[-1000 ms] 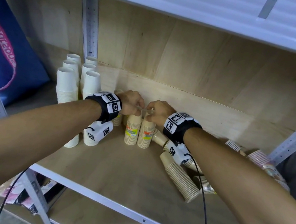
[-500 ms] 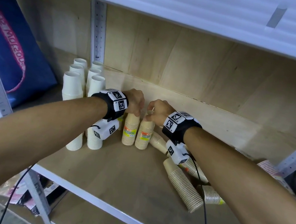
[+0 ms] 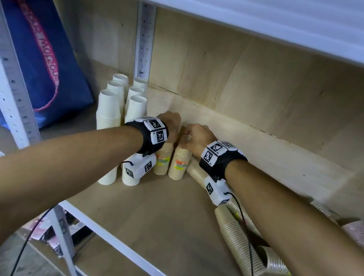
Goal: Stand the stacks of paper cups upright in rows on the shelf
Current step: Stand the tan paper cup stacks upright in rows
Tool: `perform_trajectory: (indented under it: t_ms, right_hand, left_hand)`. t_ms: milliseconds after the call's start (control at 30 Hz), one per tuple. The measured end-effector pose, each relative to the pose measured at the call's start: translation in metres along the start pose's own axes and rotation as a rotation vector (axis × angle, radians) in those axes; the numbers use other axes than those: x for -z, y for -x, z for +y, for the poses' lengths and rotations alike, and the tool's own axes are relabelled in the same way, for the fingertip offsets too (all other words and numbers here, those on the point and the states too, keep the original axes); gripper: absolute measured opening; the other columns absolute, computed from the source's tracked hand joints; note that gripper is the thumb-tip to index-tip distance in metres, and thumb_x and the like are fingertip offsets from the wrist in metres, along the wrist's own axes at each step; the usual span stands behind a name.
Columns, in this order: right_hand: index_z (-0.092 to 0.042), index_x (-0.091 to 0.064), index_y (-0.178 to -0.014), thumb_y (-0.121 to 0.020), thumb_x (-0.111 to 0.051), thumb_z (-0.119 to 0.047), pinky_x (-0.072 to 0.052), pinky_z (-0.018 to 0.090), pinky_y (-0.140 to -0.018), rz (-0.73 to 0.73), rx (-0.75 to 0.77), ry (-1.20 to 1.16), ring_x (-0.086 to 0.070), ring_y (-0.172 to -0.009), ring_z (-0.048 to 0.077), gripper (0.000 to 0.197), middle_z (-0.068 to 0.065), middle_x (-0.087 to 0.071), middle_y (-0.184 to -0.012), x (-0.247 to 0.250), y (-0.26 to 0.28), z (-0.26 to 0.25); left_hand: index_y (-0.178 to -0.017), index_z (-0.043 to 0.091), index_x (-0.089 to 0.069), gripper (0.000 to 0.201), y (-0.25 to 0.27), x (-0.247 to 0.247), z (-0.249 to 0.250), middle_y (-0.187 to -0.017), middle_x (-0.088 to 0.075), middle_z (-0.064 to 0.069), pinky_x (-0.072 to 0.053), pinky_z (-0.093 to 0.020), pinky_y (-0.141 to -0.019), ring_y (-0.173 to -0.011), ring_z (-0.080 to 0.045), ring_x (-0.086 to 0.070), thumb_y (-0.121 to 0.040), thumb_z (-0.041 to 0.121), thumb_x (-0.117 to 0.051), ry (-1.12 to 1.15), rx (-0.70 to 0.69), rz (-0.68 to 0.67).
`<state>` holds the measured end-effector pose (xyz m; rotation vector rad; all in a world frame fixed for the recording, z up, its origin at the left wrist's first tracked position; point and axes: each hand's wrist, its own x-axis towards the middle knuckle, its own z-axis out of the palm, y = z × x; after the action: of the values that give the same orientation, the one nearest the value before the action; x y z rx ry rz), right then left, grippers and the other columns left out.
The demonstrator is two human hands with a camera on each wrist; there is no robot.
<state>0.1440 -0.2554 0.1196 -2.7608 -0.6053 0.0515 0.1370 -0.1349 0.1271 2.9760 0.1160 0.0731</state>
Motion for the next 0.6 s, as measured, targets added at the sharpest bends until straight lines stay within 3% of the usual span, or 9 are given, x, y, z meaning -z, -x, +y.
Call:
perform_trajectory:
  t_ms: [133, 200, 300, 367, 433, 500, 600]
  right_hand:
    - [-0.02, -0.063, -0.093, -0.079, -0.069, -0.025, -0.055, 0.035, -0.082, 0.008, 0.022, -0.023, -0.065, -0.091, 0.026, 0.015, 0.002, -0.069, -0.098, -0.002, -0.002, -0.001]
    - [-0.02, -0.065, -0.102, -0.08, -0.071, -0.024, -0.054, 0.033, -0.085, 0.016, 0.032, -0.043, -0.065, -0.095, 0.024, 0.023, 0.0, -0.069, -0.103, 0.0, 0.0, 0.0]
    - [-0.016, -0.06, -0.122, -0.083, -0.072, -0.022, -0.046, 0.026, -0.079, 0.031, 0.022, -0.027, -0.062, -0.103, 0.023, 0.041, 0.003, -0.066, -0.114, 0.004, 0.002, 0.008]
    - [-0.015, -0.057, -0.125, -0.084, -0.071, -0.025, -0.048, 0.027, -0.08, 0.037, -0.006, -0.002, -0.062, -0.105, 0.026, 0.045, 0.007, -0.064, -0.116, 0.009, 0.007, 0.015]
    - [-0.013, -0.057, -0.125, -0.085, -0.07, -0.029, -0.049, 0.029, -0.082, 0.037, -0.036, 0.018, -0.061, -0.105, 0.027, 0.045, 0.009, -0.064, -0.117, 0.016, 0.015, 0.023]
    - [-0.011, -0.057, -0.126, -0.084, -0.07, -0.034, -0.047, 0.029, -0.083, 0.026, -0.085, 0.025, -0.06, -0.107, 0.027, 0.049, 0.009, -0.063, -0.117, 0.022, 0.026, 0.032]
    - [-0.011, -0.058, -0.127, -0.081, -0.072, -0.037, -0.048, 0.027, -0.081, 0.001, -0.185, 0.052, -0.061, -0.106, 0.025, 0.055, 0.008, -0.063, -0.119, 0.023, 0.046, 0.047]
  left_hand:
    - [-0.119, -0.001, -0.061, 0.03, -0.002, -0.001, -0.004, -0.123, -0.062, -0.017, -0.048, -0.031, -0.088, -0.114, -0.031, -0.061, -0.093, 0.014, -0.059, 0.03, -0.045, -0.007]
    - [-0.114, -0.001, -0.062, 0.026, -0.003, 0.003, -0.001, -0.119, -0.063, -0.018, -0.05, -0.032, -0.084, -0.109, -0.031, -0.063, -0.093, 0.012, -0.058, 0.025, -0.053, -0.006]
    - [-0.096, 0.005, -0.059, 0.01, -0.002, 0.016, 0.007, -0.112, -0.065, -0.016, -0.053, -0.033, -0.074, -0.094, -0.029, -0.064, -0.09, 0.013, -0.059, 0.005, -0.101, -0.01]
    - [-0.105, 0.004, -0.062, 0.023, -0.005, 0.021, 0.013, -0.113, -0.064, -0.012, -0.055, -0.034, -0.079, -0.096, -0.027, -0.063, -0.087, 0.018, -0.065, 0.016, -0.182, -0.012]
    - [-0.118, 0.011, -0.064, 0.033, -0.004, 0.024, 0.02, -0.115, -0.063, -0.009, -0.053, -0.032, -0.078, -0.1, -0.025, -0.062, -0.086, 0.017, -0.068, 0.042, -0.26, -0.027]
    - [-0.121, 0.018, -0.063, 0.038, -0.003, 0.021, 0.031, -0.118, -0.062, -0.006, -0.045, -0.027, -0.072, -0.096, -0.019, -0.057, -0.085, 0.02, -0.071, 0.058, -0.337, -0.068]
    - [-0.122, 0.025, -0.06, 0.045, 0.0, 0.008, 0.05, -0.121, -0.055, 0.0, -0.039, -0.026, -0.076, -0.102, -0.015, -0.051, -0.08, 0.027, -0.076, 0.049, -0.429, -0.168]
